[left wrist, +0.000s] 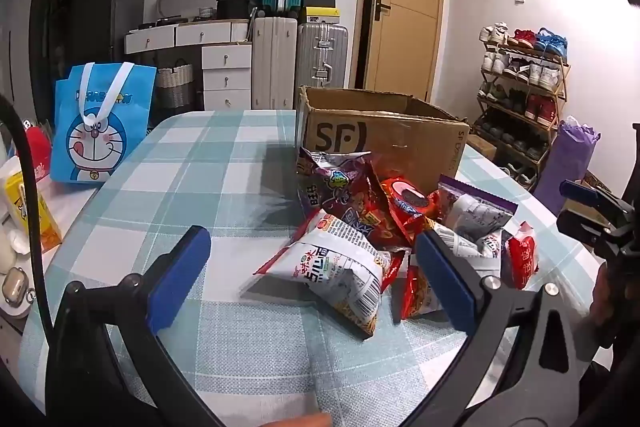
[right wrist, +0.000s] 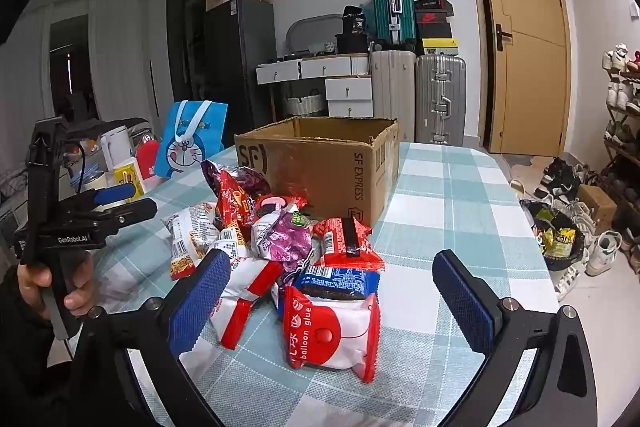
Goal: Organize snacks
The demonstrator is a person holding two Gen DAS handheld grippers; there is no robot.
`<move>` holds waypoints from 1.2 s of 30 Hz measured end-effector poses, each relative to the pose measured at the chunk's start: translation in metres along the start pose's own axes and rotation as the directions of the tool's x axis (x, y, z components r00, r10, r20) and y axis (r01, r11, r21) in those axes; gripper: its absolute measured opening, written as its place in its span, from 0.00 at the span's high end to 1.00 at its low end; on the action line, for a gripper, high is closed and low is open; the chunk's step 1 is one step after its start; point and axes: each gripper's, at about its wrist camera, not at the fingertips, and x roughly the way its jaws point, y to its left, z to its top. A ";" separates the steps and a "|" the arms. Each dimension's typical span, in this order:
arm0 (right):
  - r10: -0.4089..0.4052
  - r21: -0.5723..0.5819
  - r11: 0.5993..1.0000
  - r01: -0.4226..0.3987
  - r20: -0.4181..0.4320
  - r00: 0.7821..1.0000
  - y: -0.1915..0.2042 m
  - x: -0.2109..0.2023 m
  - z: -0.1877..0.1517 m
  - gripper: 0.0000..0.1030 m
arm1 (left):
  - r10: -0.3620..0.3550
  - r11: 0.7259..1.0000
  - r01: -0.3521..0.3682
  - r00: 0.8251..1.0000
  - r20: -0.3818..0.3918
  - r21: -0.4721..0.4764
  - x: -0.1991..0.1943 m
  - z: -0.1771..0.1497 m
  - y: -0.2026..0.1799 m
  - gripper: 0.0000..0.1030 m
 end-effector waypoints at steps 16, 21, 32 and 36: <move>-0.007 -0.032 0.999 0.007 -0.008 1.000 0.007 0.000 0.000 0.00 | -0.013 0.999 0.014 0.999 0.038 -0.040 -0.006 -0.004 0.006 0.01; -0.010 -0.031 0.999 0.010 -0.006 1.000 0.006 -0.001 0.000 0.00 | -0.016 0.999 0.017 0.999 0.034 -0.036 -0.006 -0.004 0.006 0.01; -0.009 -0.028 1.000 0.008 -0.010 1.000 0.005 0.000 0.000 0.00 | -0.012 0.999 0.013 0.999 0.033 -0.034 -0.005 -0.004 0.005 0.01; -0.011 -0.026 1.000 0.010 -0.011 1.000 0.005 0.000 0.000 0.00 | -0.013 0.999 0.015 0.999 0.034 -0.034 -0.006 -0.004 0.006 0.01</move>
